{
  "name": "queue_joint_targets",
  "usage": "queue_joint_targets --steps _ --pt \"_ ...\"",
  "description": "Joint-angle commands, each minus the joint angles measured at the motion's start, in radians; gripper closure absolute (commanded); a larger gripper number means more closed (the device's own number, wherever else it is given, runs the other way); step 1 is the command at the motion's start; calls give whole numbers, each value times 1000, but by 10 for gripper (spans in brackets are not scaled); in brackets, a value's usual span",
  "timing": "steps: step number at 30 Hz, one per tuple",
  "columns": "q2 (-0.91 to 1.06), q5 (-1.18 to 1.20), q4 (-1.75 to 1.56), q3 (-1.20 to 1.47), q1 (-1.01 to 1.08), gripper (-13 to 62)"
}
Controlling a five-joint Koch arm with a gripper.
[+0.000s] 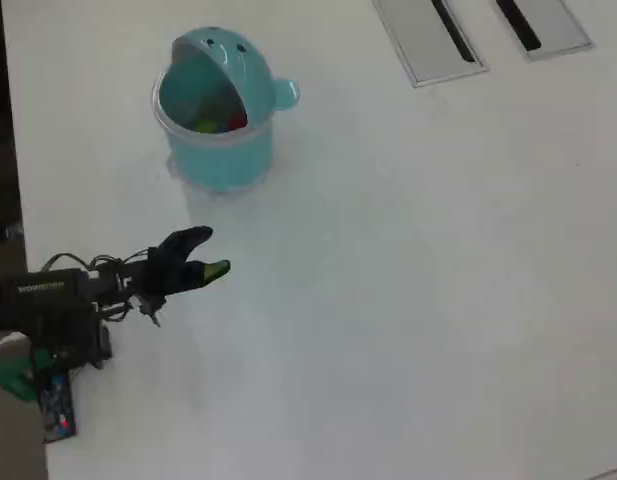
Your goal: Grasp RGB lego blocks and put them in the bin one by one.
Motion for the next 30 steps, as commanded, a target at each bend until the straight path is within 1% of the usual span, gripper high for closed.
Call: queue_joint_targets --steps 1,17,20,27,30 --pt "75 2 -114 -17 -9 150" --pt "75 0 -314 209 -81 155" --pt "72 0 -407 284 -91 155" --pt "69 2 -439 402 -101 156" --pt "69 2 -508 485 -120 156"
